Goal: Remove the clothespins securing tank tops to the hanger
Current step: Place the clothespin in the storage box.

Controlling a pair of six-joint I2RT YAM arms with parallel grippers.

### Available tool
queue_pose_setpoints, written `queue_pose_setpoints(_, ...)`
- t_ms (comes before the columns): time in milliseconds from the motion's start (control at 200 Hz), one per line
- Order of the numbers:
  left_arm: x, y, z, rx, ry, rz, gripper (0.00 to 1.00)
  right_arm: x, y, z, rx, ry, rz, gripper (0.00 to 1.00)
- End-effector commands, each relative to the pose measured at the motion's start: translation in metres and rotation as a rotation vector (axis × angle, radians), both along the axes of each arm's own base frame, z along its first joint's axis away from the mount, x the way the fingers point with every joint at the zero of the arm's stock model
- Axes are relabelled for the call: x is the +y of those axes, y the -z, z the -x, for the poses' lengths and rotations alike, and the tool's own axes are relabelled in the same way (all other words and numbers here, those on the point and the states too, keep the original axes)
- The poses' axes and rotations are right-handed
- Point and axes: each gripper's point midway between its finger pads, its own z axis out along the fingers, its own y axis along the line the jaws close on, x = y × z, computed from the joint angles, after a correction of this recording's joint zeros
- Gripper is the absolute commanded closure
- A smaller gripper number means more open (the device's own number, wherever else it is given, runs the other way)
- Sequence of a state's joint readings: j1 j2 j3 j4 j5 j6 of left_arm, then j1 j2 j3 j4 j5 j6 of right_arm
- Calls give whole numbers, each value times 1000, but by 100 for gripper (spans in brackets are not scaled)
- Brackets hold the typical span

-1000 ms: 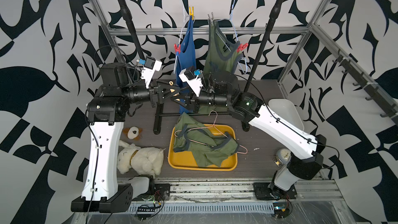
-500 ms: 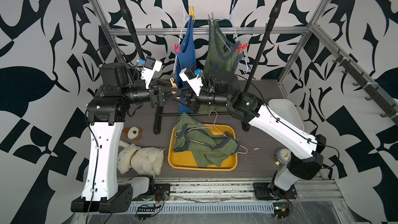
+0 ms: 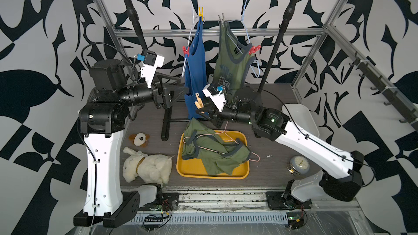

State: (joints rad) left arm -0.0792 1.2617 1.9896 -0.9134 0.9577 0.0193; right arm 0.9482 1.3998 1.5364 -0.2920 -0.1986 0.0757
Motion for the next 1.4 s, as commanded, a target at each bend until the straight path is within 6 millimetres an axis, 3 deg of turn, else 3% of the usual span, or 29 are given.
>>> queue_pose_setpoints(0,9,4,-12,-4,-103,-42,27,-49,5,-3,23,164,-7,100)
queue_pose_setpoints(20,9,11,-25,27,-113,-47,27,-57,10,-2,32,185,-5,100)
queue_pose_setpoints(120,11,17,-34,55,-143,-54,26,-104,39,-4,88,329,15,100)
queue_pose_setpoints(395,11,29,-37,77,-135,-79,26,-252,115,-23,279,832,64,100)
queue_pose_setpoints(635,7,38,-33,93,-94,-77,26,-339,171,-64,454,1162,107,100)
queue_pose_setpoints(890,7,57,-33,122,-78,-95,27,-418,225,-111,645,1378,10,100)
queue_pose_setpoints(920,7,51,-22,94,-76,-94,26,-427,230,-116,662,1395,-5,100)
queue_pose_setpoints(1075,7,58,-15,93,-61,-116,26,-474,264,-132,731,1518,20,100)
queue_pose_setpoints(1395,8,70,-19,114,-58,-140,26,-520,309,-158,855,1578,53,95)
